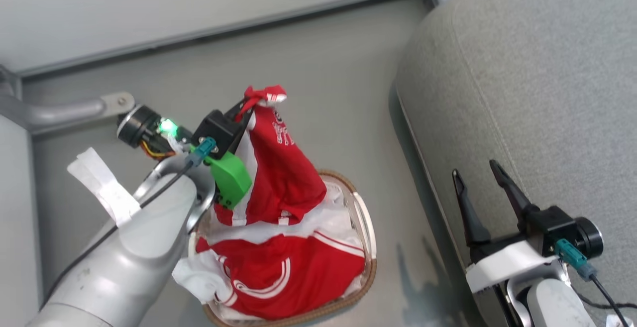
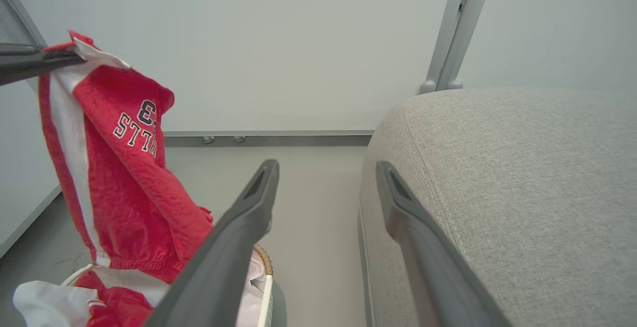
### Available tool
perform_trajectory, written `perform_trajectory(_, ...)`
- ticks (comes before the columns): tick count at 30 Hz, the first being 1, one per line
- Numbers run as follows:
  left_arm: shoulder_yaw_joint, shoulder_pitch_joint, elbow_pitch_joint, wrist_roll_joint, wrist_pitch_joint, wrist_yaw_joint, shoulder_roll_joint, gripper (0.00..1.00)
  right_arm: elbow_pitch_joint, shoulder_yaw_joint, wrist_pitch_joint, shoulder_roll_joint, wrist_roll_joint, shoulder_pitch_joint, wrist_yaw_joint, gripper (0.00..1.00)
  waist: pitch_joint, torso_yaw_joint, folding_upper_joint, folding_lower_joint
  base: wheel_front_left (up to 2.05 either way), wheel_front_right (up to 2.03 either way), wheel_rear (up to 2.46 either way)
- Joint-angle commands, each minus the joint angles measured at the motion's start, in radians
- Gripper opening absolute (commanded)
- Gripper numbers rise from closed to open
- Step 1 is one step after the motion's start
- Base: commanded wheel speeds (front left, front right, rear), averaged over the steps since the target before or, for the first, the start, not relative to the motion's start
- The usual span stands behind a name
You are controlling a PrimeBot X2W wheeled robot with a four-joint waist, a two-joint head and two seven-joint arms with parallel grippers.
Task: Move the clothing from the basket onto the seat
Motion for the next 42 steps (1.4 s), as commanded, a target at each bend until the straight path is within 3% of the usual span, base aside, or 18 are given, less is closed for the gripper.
perform_trajectory(1, -0.004, -0.017, -0.019, 0.002, -0.003, -0.002, 0.009, 0.00, 0.004, -0.005, -0.002, -0.005, 0.002, 0.029, -0.001, 1.00, -0.167, 0.054, 0.0000, 0.0001, 0.00, 0.00, 0.00)
perform_trajectory(12, -0.024, -0.163, -0.184, -0.028, 0.077, -0.003, 0.043, 0.00, -0.001, 0.022, -0.002, -0.004, -0.005, 0.072, -0.001, 1.00, -0.252, 0.043, 0.0000, 0.0001, 0.00, 0.00, 0.00)
perform_trajectory(21, -0.066, -0.259, -0.241, -0.035, 0.127, -0.003, 0.035, 0.00, -0.004, 0.091, -0.002, -0.004, -0.018, 0.047, -0.001, 1.00, -0.277, 0.036, 0.0000, 0.0001, 0.00, 0.00, 0.00)
perform_trajectory(31, -0.139, -0.321, -0.296, -0.069, 0.145, -0.002, -0.012, 0.00, 0.029, 0.188, -0.002, -0.004, -0.074, -0.098, -0.001, 1.00, -0.306, 0.082, 0.0000, 0.0001, 0.00, 0.00, 0.00)
perform_trajectory(42, -0.207, -0.327, -0.347, -0.109, 0.143, -0.002, -0.051, 0.00, 0.159, 0.214, -0.002, -0.005, -0.121, -0.268, -0.001, 1.00, -0.320, 0.137, 0.0000, 0.0001, 0.00, 0.00, 0.00)
